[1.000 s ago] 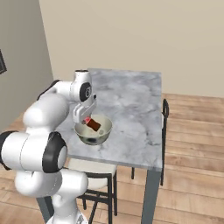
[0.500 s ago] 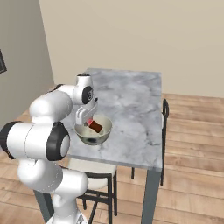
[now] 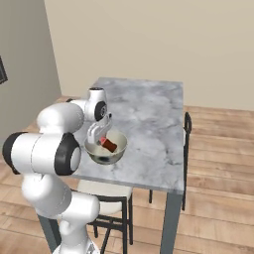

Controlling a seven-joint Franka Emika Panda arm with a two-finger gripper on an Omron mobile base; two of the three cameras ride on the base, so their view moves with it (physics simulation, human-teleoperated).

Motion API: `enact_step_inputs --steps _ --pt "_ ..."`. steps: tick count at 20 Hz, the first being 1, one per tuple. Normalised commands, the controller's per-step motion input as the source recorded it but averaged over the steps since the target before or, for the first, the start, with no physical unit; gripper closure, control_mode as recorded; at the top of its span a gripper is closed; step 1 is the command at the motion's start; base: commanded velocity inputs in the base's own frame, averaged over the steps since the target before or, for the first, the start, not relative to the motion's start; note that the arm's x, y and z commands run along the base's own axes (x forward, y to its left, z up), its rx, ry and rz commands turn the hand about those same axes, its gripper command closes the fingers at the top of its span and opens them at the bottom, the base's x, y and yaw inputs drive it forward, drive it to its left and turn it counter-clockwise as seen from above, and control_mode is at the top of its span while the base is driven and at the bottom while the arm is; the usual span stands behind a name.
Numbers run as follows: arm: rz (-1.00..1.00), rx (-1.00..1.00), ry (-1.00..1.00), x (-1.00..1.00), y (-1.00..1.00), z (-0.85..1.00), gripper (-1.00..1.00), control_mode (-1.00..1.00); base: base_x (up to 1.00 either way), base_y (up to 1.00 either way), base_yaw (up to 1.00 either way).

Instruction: Open the fridge, grab two sodas, and place both sodas inside the bowl with ice on the dining counter.

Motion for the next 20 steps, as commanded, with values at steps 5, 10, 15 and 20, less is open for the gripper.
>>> enact_step_inputs --steps 5,10,15,20 --pt "0.00 0.00 0.00 0.09 0.00 -0.19 1.00 -1.00 0.00 0.00 0.00" --pt "0.00 0.00 0.00 0.07 0.00 -0.07 1.00 -1.00 0.00 0.00 0.00" --pt "0.00 0.00 0.00 0.06 0.00 -0.04 1.00 -1.00 0.00 0.00 0.00" --pt "0.00 0.00 0.00 0.06 0.00 -0.06 1.00 -1.00 0.00 0.00 0.00"
